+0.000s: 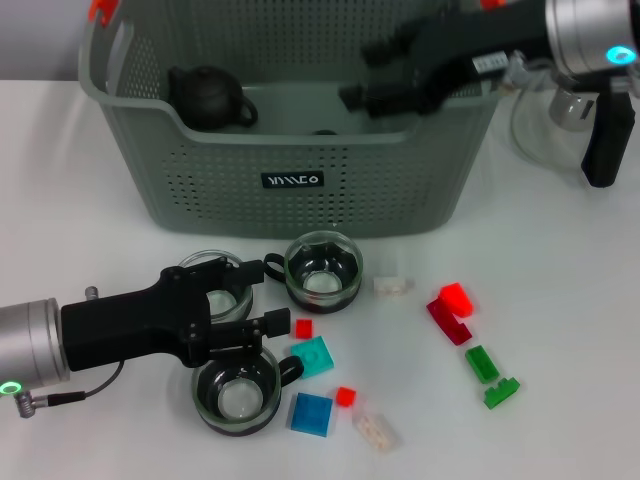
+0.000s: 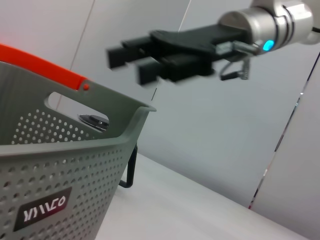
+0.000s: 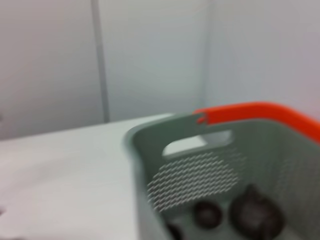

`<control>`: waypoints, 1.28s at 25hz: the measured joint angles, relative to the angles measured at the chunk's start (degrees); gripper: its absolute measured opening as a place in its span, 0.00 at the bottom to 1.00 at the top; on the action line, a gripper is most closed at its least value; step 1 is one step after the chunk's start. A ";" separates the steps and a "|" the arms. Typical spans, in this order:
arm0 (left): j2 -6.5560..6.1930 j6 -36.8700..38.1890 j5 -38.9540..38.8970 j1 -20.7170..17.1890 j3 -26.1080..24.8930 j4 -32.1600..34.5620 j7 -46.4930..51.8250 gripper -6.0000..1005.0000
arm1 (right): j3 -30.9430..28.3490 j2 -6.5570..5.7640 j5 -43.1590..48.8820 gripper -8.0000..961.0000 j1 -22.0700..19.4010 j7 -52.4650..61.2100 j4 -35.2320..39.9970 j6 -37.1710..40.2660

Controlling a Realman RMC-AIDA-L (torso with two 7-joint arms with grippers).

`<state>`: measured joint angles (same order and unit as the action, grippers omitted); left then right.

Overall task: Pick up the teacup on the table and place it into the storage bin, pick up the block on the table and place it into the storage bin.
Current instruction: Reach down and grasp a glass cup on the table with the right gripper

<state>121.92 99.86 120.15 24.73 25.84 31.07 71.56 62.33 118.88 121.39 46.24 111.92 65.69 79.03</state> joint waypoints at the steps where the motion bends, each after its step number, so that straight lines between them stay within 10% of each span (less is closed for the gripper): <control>1: 0.00 0.03 0.00 -0.09 0.01 0.17 0.06 0.83 | -0.15 -0.18 0.08 0.65 -0.26 -0.02 0.78 2.54; 11: -0.18 0.30 -0.39 -0.45 -0.83 1.08 0.85 0.83 | -0.51 -0.36 3.83 0.75 0.25 1.50 4.81 17.72; 13: -0.23 0.32 -0.36 -0.39 -0.98 1.13 0.86 0.83 | -0.19 0.05 6.60 0.98 1.46 1.69 4.85 19.90; 16: -0.28 0.34 -0.39 -0.37 -1.12 1.26 0.86 0.83 | 0.92 0.97 11.97 0.98 3.82 2.44 4.41 22.12; 32: -0.28 0.75 -0.44 -0.56 -1.58 1.36 0.86 0.83 | 22.79 1.56 15.48 0.99 9.82 7.10 -6.59 8.63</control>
<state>121.64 100.61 119.71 24.17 24.25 32.43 72.42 85.12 120.44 136.87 56.06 119.03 59.10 87.66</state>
